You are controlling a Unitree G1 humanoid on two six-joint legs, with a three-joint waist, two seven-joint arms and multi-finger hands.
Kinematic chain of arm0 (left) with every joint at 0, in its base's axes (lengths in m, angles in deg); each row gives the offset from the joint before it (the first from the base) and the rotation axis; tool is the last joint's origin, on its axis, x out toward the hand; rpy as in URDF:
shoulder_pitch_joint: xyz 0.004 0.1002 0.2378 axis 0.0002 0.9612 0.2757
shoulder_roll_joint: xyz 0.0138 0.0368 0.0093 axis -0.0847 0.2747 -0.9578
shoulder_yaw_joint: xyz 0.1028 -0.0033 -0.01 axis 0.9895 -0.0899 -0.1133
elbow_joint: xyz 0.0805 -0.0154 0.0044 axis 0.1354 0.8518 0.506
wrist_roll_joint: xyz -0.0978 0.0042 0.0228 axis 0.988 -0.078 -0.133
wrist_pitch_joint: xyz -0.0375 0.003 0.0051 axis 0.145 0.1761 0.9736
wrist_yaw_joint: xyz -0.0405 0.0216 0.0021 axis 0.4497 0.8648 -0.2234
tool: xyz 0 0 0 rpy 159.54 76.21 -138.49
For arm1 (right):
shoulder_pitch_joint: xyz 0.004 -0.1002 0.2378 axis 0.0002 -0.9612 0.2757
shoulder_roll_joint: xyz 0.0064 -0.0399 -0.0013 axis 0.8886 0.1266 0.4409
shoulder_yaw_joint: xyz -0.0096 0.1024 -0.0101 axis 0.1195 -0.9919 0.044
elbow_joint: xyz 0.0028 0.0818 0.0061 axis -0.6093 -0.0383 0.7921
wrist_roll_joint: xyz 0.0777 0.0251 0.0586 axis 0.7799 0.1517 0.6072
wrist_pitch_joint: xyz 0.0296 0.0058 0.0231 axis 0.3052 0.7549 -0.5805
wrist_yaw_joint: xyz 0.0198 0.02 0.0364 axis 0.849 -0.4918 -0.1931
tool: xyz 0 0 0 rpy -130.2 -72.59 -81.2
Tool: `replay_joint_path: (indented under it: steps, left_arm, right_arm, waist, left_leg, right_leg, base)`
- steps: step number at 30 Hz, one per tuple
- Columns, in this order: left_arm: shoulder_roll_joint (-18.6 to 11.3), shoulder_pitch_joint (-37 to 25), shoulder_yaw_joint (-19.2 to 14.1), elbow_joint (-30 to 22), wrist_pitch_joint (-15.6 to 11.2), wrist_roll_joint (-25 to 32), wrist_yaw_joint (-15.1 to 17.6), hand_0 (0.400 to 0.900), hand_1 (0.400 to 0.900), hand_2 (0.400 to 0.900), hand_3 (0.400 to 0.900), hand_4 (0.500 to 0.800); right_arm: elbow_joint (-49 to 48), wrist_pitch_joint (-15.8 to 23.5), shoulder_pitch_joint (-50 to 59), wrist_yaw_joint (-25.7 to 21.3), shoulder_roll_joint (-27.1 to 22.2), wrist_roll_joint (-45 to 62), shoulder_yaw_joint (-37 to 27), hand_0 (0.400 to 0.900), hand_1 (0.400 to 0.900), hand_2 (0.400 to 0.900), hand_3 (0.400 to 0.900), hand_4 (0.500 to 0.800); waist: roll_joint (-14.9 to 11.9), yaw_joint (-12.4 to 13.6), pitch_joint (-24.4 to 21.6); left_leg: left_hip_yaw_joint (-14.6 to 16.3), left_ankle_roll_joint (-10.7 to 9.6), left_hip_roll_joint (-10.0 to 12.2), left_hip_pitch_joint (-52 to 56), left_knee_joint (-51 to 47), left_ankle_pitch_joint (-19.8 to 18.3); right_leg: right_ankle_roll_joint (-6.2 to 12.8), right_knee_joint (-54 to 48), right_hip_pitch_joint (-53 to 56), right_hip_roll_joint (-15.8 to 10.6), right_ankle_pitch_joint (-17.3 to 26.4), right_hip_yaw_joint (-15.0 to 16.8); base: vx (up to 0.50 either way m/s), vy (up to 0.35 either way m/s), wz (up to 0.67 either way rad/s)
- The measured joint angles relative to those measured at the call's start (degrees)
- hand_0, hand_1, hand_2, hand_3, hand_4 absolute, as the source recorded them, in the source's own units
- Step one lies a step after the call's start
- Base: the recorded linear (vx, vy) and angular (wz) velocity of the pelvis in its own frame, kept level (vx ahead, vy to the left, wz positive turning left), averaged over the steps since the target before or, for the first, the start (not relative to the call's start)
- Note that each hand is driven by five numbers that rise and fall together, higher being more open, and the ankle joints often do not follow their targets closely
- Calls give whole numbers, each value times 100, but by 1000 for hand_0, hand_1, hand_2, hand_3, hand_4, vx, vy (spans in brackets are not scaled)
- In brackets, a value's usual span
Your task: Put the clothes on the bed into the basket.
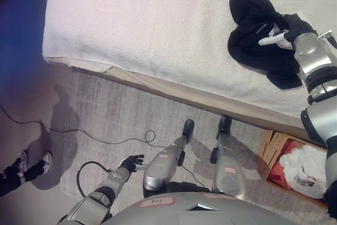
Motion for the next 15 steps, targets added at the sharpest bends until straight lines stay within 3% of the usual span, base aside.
replay_joint_path:
  steps: [1,2,15]
  left_arm:
    - [0,0,0,-1,1,0,0,900,900,900,900,800]
    - [-1,1,0,-1,2,1,0,900,900,900,900,800]
    - [0,0,0,-2,2,0,-1,900,900,900,900,800]
  right_arm:
    - [12,-7,0,-1,1,11,-32,437,437,437,437,522]
    - [16,-13,0,-1,0,35,-42,400,400,400,400,500]
    - [15,-13,12,-75,6,184,-111,400,400,400,400,500]
  waist:
    - [8,0,4]
    - [16,5,8]
    - [151,5,73]
  left_leg:
    - [-25,-6,-3,-6,-5,15]
    - [-37,-12,-3,-9,-17,30]
    - [-93,-31,-1,-33,-19,81]
  right_leg:
    - [0,0,-1,-5,0,-17]
    - [0,-1,-3,-7,0,-29]
    - [0,-1,-4,-11,0,-84]
  base:
    - [-6,11,6]
    - [-7,15,5]
    - [-2,7,2]
